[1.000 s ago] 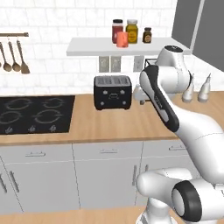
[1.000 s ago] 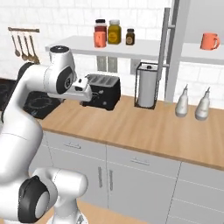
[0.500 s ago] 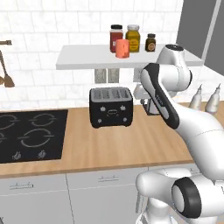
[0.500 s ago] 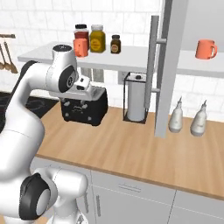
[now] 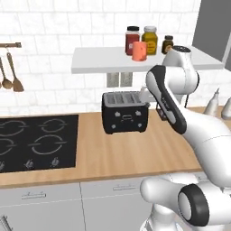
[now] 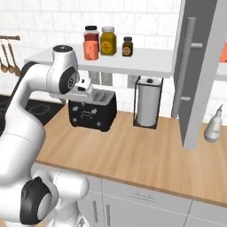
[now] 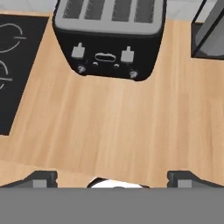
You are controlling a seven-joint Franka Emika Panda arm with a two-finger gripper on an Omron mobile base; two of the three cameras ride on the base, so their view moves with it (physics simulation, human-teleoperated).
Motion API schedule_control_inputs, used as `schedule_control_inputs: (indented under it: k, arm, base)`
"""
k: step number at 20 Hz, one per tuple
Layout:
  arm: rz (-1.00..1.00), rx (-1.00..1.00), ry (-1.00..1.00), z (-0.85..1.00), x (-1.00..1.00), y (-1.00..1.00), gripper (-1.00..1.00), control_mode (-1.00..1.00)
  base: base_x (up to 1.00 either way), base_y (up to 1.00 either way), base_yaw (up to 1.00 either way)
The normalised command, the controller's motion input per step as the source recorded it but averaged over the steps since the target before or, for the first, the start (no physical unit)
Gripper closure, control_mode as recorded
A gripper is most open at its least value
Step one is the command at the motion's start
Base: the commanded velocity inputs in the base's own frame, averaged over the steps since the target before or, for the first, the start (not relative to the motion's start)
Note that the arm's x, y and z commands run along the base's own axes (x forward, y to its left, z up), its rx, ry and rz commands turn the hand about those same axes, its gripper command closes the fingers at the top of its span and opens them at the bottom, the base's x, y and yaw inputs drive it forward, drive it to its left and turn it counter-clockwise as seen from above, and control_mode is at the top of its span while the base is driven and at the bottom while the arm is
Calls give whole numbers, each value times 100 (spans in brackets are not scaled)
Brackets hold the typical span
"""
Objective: Gather all objects into one cabinet and sort the glasses and bowls to opposite sides.
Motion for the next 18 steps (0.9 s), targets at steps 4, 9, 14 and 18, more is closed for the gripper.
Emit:
schedule_control_inputs:
  k: [4, 9, 14, 18]
  arm:
    - [0, 0, 0, 0, 0, 0, -100, 100]
    - [0, 0, 0, 0, 0, 0, -100, 100]
    - [0, 0, 0, 0, 0, 0, -100, 100]
    - [0, 0, 0, 3, 0, 5, -100, -100]
  base:
    - [95, 2, -14]
    - [48, 0, -7]
    - [0, 1, 0]
    - [0, 1, 0]
